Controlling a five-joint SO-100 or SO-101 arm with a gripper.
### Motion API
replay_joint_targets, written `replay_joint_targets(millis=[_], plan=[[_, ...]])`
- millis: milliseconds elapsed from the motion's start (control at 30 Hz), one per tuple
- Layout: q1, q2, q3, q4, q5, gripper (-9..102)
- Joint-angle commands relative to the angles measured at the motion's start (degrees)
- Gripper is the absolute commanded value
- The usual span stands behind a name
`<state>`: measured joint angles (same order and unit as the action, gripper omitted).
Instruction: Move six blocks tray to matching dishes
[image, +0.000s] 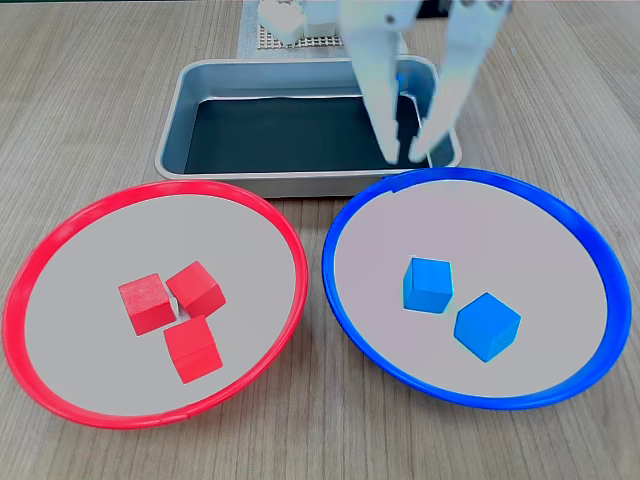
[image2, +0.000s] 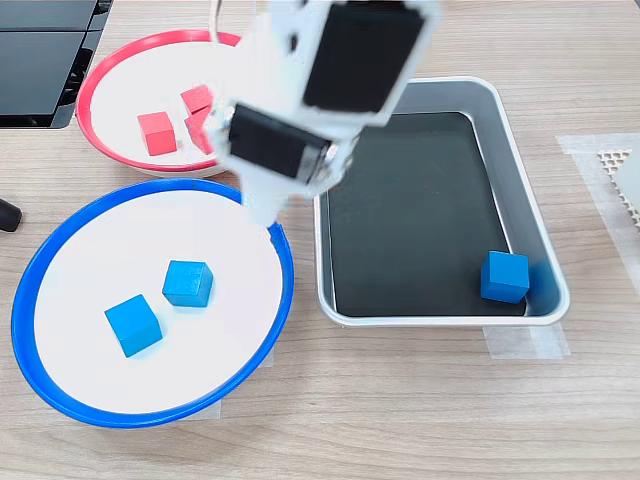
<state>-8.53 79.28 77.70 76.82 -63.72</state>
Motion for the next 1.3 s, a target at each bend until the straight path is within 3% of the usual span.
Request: replay_joint_targets(millis=[0, 167, 267, 400, 600, 1033, 1267], plan=[[1.93, 13.45, 11.34, 8.88, -6.5, 0], [4.22, 30.06, 32.78, 13.1, -9.23, 12], [2.55, 31.38, 38.76, 14.33, -4.75, 18], [-4.92, 28.65, 41.75, 12.3, 9.05, 18], [-10.37, 25.75, 41.84, 9.14, 16.17, 17], [-9.58, 18.02, 40.43, 3.87, 9.84, 15], [-6.94, 17.93, 39.99, 5.45, 0.97, 8]])
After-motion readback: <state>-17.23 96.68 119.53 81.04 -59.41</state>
